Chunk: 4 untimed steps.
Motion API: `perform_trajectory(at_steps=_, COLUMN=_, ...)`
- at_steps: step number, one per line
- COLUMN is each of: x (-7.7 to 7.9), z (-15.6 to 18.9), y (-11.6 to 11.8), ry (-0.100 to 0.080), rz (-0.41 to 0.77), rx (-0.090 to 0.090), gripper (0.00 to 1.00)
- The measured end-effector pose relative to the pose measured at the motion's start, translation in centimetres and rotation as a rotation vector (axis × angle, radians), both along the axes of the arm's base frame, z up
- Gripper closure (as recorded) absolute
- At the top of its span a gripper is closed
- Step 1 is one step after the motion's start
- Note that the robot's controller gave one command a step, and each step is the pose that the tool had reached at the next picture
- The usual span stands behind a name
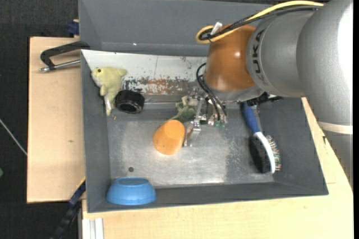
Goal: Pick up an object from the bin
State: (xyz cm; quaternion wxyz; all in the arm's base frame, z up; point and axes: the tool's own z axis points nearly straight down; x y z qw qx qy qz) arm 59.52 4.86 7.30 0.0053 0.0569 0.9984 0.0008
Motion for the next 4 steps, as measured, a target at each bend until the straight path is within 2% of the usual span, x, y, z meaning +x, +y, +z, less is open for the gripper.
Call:
perform_trajectory(at_steps=1, x=0.6, z=2.8, y=1.4, ry=0.007, rz=-0.406, rx=0.004, gripper=0.0)
perform_trajectory(at_steps=2, x=-0.2, z=2.9, y=-0.8, ry=0.013, rz=-0.738, rx=0.003, gripper=0.0)
perform_trajectory(at_steps=3, x=0.3, z=0.2, y=-1.5, ry=0.007, rz=-0.814, rx=0.011, gripper=0.0)
perform_trajectory(at_steps=4, x=0.5, z=0.4, y=-1.4, ry=0.007, rz=-0.811, rx=0.007, gripper=0.0)
